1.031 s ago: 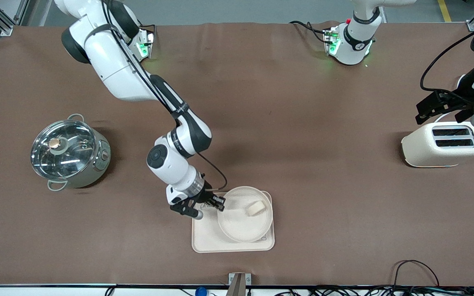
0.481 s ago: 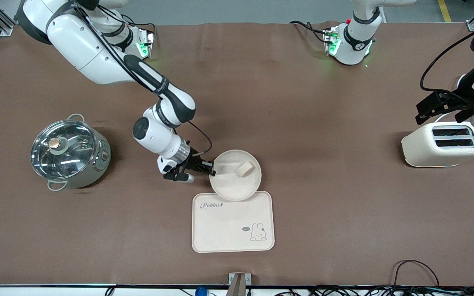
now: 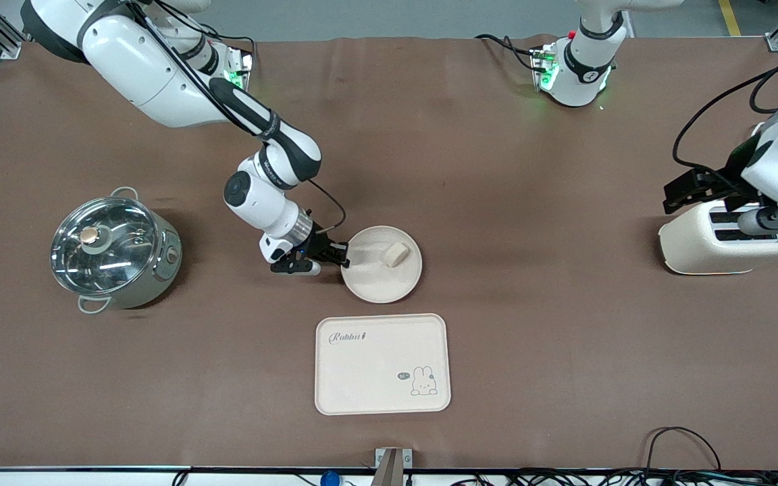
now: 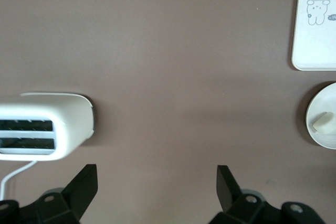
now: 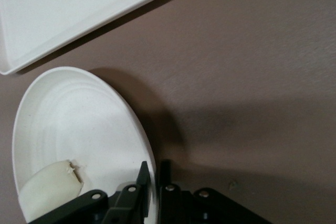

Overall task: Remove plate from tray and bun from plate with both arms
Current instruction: 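Lift the plate with bun off the tray and set it beyond the tray, then open the right gripper and withdraw while the left gripper reaches the bun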

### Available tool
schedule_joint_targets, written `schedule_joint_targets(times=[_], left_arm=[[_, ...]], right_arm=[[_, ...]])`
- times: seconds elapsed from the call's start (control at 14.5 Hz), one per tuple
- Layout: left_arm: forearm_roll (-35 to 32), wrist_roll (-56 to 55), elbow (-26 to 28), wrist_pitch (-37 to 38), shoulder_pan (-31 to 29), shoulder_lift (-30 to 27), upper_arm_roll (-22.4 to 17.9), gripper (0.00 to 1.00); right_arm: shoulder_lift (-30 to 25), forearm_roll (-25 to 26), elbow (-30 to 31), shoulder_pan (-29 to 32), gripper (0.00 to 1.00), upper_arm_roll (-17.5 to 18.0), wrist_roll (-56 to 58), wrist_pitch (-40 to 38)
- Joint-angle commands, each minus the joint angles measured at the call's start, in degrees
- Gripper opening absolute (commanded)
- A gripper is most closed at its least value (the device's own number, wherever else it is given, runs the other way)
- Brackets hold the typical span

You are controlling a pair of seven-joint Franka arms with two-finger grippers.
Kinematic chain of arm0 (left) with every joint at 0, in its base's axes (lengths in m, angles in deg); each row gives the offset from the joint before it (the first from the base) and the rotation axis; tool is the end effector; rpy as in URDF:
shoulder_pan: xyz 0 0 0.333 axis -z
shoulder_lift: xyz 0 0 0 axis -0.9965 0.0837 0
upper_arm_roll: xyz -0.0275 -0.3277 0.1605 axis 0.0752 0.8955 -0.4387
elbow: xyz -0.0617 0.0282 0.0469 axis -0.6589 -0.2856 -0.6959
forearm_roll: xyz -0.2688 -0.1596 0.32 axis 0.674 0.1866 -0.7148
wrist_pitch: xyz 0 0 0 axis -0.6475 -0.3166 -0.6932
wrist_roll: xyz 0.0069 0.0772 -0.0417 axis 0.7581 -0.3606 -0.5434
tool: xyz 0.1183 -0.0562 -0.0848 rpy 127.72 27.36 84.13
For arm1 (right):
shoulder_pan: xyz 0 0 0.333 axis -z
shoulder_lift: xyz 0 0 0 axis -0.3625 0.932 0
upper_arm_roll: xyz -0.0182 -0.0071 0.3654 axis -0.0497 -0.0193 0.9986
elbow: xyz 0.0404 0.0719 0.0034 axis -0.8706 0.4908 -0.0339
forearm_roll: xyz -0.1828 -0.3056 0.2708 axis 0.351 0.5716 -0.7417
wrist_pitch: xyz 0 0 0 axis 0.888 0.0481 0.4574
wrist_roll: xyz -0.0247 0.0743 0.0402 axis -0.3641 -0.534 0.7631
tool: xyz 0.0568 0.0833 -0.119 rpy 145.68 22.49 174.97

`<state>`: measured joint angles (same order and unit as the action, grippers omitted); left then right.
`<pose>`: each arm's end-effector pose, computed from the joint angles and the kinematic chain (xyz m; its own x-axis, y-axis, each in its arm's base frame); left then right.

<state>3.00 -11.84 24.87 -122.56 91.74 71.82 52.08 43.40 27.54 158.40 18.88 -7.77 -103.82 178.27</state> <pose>0.6489 -0.0918 0.6034 0.9982 0.0491 -0.0340 0.0496 -0.9986 0.0164 0.5759 0.3694 0.1129 0.9743 -0.2125 0.0754 -0.1503 -0.8614 -0.4851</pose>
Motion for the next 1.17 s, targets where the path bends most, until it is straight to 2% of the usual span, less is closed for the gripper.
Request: schedule_joint_targets(times=[0.0,0.07,0.28,0.48,0.62,0.69,0.83,0.96,1.1], left_arm=[[2.31,-8.86,1.77,-2.60,1.64,0.68,2.35,1.00],[2.50,-12.03,1.95,-4.80,2.25,2.08,4.45,1.00],[2.06,-25.28,2.13,-14.54,6.71,9.62,8.94,1.00],[1.53,-33.76,1.78,-28.24,15.41,18.76,9.13,1.00],[1.36,-34.39,1.52,-36.95,18.50,24.65,9.13,1.00],[1.36,-34.56,1.43,-40.29,19.99,27.47,8.96,1.00],[0.75,-37.71,1.51,-50.21,23.42,32.66,8.60,1.00],[-3.98,-44.11,1.52,-56.04,26.67,36.97,8.52,1.00],[-10.56,-50.18,1.43,-57.81,28.70,39.26,8.43,1.00]], right_arm=[[-6.13,-0.98,2.70,1.67,1.00,0.82,-3.94,-0.68],[-8.42,-1.07,2.52,1.76,1.00,0.82,-5.52,-3.13],[-13.96,-0.46,-3.70,4.91,1.00,0.21,-6.16,-22.77],[-21.42,1.20,-4.51,8.69,1.00,0.03,-4.14,-33.79],[-26.17,5.32,-5.12,12.72,1.00,0.03,-2.91,-40.74],[-28.02,9.09,-6.69,14.40,1.00,0.03,-0.99,-45.29],[-29.44,12.19,-12.65,17.13,1.00,0.12,1.74,-57.57],[-30.75,14.47,-17.41,19.06,1.00,0.03,2.54,-65.78],[-33.74,16.33,-19.36,20.39,1.00,0.03,3.51,-70.63]])
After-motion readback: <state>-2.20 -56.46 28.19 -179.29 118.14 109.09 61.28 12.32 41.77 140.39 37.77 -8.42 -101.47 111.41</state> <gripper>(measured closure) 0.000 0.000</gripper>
